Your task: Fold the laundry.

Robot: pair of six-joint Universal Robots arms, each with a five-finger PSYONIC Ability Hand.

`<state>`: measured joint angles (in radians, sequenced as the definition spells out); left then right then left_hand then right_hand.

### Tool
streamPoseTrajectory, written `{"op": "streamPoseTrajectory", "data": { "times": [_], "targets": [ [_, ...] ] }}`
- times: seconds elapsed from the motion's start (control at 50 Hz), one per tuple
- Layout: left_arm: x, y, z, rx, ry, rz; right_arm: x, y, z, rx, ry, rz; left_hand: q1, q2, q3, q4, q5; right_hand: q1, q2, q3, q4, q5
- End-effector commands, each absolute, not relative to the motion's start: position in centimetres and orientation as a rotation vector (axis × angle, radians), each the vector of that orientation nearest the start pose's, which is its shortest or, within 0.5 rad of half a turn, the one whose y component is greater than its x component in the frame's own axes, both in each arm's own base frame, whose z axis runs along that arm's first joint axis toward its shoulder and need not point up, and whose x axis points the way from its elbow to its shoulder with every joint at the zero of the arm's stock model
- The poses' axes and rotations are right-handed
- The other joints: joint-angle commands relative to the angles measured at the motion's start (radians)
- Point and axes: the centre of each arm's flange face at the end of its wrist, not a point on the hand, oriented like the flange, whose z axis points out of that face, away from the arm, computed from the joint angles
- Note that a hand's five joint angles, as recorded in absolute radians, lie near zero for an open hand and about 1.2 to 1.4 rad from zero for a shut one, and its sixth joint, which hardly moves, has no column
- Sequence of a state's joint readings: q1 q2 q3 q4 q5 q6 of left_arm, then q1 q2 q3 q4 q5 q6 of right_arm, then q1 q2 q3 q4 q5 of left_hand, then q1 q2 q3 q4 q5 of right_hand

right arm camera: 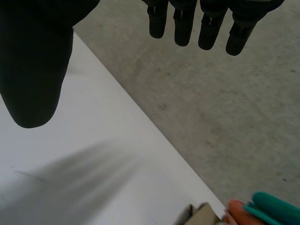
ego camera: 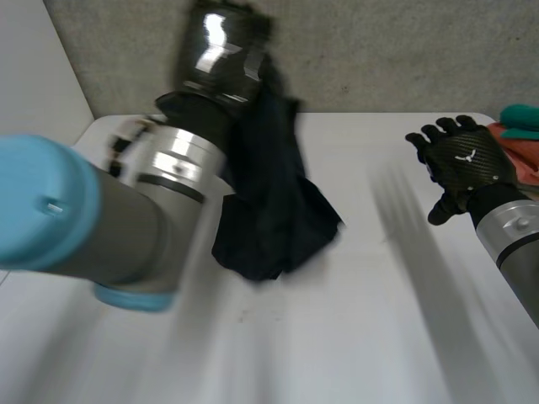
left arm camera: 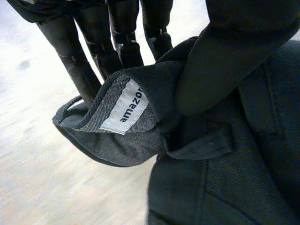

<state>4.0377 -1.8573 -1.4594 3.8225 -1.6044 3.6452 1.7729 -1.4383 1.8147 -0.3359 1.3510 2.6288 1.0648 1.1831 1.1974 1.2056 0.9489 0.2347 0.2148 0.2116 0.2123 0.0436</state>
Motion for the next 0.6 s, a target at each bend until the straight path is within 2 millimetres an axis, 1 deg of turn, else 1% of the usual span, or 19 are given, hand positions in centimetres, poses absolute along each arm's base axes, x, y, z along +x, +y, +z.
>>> {"op": "streamPoseTrajectory", "data": {
  "times": [0.02,0.06,0.08,0.1,0.12,0.16,0.18,0.24,0.26,0.32,0.34,0.38,0.4,0.46,0.48,0.52,0.54,0.58,0.6],
  "targets": [
    [-41.8,-18.1,26.0,1.328,1.566,-2.879,20.3,-28.6,22.7,-0.941,2.130,-2.240,0.331,0.213,0.199,0.191,0.273,-0.060,-0.040,-0.037,-0.038,-0.044],
    [-42.7,-17.5,24.5,1.407,1.623,-2.882,20.3,-28.6,22.7,-0.915,2.135,-2.242,0.331,0.213,0.199,0.191,0.273,-0.060,-0.040,-0.037,-0.038,-0.044],
    [-43.1,-17.2,23.8,1.449,1.649,-2.880,20.2,-28.8,22.8,-0.887,2.145,-2.247,0.198,0.080,0.066,0.057,0.140,-0.060,-0.040,-0.037,-0.038,-0.044],
    [-43.8,-16.5,22.6,1.527,1.692,-2.876,20.0,-29.0,22.9,-0.871,2.154,-2.252,-0.274,-0.392,-0.407,-0.415,-0.333,-0.060,-0.040,-0.037,-0.038,-0.044],
    [-44.1,-16.1,22.1,1.561,1.704,-2.870,19.9,-29.1,22.9,-0.862,2.160,-2.257,-0.473,-0.592,-0.606,-0.614,-0.532,-0.060,-0.040,-0.037,-0.038,-0.044],
    [-44.4,-15.2,21.7,1.622,1.707,-2.869,19.1,-29.8,22.7,-0.829,2.203,-2.270,-0.654,-0.772,-0.786,-0.795,-0.712,-0.060,-0.040,-0.037,-0.038,-0.044],
    [-44.5,-14.6,21.8,1.650,1.697,-2.877,18.8,-30.1,22.7,-0.815,2.219,-2.275,-0.849,-0.968,-0.982,-0.990,-0.908,-0.060,-0.040,-0.037,-0.038,-0.044],
    [-44.2,-14.5,23.1,1.613,1.669,-2.913,17.7,-30.9,22.7,-0.778,2.253,-2.295,-0.890,-1.009,-1.023,-1.031,-0.949,-0.060,-0.040,-0.037,-0.038,-0.044],
    [-43.8,-14.5,24.7,1.563,1.635,-2.953,17.7,-31.1,22.9,-0.773,2.249,-2.306,-0.890,-1.009,-1.023,-1.031,-0.949,-0.060,-0.040,-0.037,-0.038,-0.044],
    [-42.9,-15.0,26.6,1.466,1.611,-2.988,17.4,-31.5,23.5,-0.760,2.240,-2.329,-0.890,-1.009,-1.023,-1.031,-0.949,-0.060,-0.040,-0.037,-0.038,-0.044],
    [-41.8,-15.8,27.4,1.387,1.615,-2.984,17.4,-31.6,23.6,-0.759,2.237,-2.332,-0.890,-1.009,-1.023,-1.031,-0.949,-0.060,-0.040,-0.037,-0.038,-0.044],
    [-40.8,-16.7,28.0,1.325,1.611,-2.971,17.5,-31.6,23.9,-0.765,2.230,-2.338,-0.890,-1.009,-1.023,-1.031,-0.949,-0.060,-0.040,-0.037,-0.038,-0.044],
    [-39.7,-17.4,28.7,1.270,1.603,-2.965,17.5,-31.6,24.2,-0.771,2.230,-2.337,-0.890,-1.009,-1.023,-1.031,-0.949,-0.060,-0.040,-0.037,-0.038,-0.044],
    [-38.1,-18.3,29.4,1.206,1.603,-2.950,17.6,-31.4,25.2,-0.790,2.249,-2.314,-0.890,-1.009,-1.023,-1.031,-0.949,-0.060,-0.040,-0.037,-0.038,-0.044],
    [-36.9,-19.3,29.5,1.168,1.622,-2.915,17.7,-31.2,25.6,-0.797,2.254,-2.304,-0.890,-1.009,-1.023,-1.031,-0.949,-0.060,-0.040,-0.037,-0.038,-0.044],
    [-35.5,-20.3,29.2,1.131,1.657,-2.864,17.7,-30.8,26.4,-0.813,2.267,-2.276,-0.890,-1.009,-1.023,-1.031,-0.949,-0.060,-0.040,-0.037,-0.038,-0.044],
    [-34.8,-20.8,29.1,1.113,1.679,-2.832,18.0,-30.0,26.9,-0.837,2.288,-2.229,-0.890,-1.009,-1.023,-1.031,-0.949,-0.060,-0.040,-0.037,-0.038,-0.044],
    [-32.7,-22.2,28.5,1.068,1.748,-2.739,18.4,-29.2,27.2,-0.871,2.310,-2.163,-0.890,-1.009,-1.023,-1.031,-0.949,-0.060,-0.040,-0.037,-0.038,-0.044],
    [-32.0,-22.8,28.1,1.054,1.783,-2.696,19.5,-28.0,27.2,-0.929,2.304,-2.070,-0.890,-1.009,-1.023,-1.031,-0.949,-0.060,-0.040,-0.037,-0.038,-0.044]
  ]
}}
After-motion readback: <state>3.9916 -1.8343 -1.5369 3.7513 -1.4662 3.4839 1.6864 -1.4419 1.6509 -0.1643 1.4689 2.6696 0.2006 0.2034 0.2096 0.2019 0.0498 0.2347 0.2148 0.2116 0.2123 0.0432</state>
